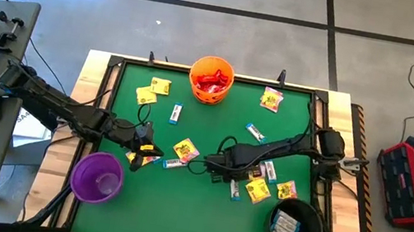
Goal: Sort candy by brand, put in halloween buckets
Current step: Put the white chocolate bar into the black bucket
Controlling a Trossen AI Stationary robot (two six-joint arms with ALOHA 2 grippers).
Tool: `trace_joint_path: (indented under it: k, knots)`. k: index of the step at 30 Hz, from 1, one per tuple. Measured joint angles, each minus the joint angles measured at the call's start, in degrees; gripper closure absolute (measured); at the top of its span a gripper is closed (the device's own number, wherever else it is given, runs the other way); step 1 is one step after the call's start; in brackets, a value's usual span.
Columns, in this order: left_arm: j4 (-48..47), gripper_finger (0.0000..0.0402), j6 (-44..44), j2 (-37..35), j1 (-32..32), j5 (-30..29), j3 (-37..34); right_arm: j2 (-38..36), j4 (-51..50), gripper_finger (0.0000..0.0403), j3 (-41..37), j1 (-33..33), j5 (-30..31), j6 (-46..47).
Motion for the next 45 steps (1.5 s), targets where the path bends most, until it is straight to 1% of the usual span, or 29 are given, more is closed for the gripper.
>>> trace_joint_path:
  k: [7,9,16,20,24,27,37,42,45]
  knots:
    - [-0.07,0.0401,-0.01,0.00,0.00,0.00,0.00,0.13,1.15,0.0388,0.10,0.09,1.88,-3.44]
    - [-0.07,0.0401,-0.01,0.00,0.00,0.00,0.00,0.23,1.10,0.0398,0.66,0.11,2.18,-5.38]
    - [-0.13,0.0401,-0.01,0.00,0.00,0.00,0.00,0.67,1.03,0.0402,3.60,0.03,4.98,-9.14]
    - [-0.13,0.0402,0.01,-0.02,0.00,0.00,0.00,0.67,0.63,0.0403,6.17,0.39,5.08,-10.82]
    - [-0.15,0.0401,-0.01,-0.02,0.00,0.00,0.00,0.64,-1.32,0.0403,10.82,1.67,4.56,-12.27]
    - [-0.15,0.0402,-0.01,0.00,0.00,0.00,0.00,0.64,-5.77,0.0403,15.35,2.99,5.41,-13.30]
    - [-0.15,0.0401,0.01,-0.02,0.00,0.46,0.00,0.45,-26.62,0.0403,30.36,8.57,8.91,-16.98]
    - [-0.14,0.0401,0.00,-0.02,-0.01,0.48,0.00,0.21,-36.97,0.0403,35.08,11.34,8.34,-17.36]
    - [-0.13,0.0401,0.03,0.00,0.00,0.82,0.00,-1.76,-37.80,0.0403,35.17,13.14,6.73,-17.91]
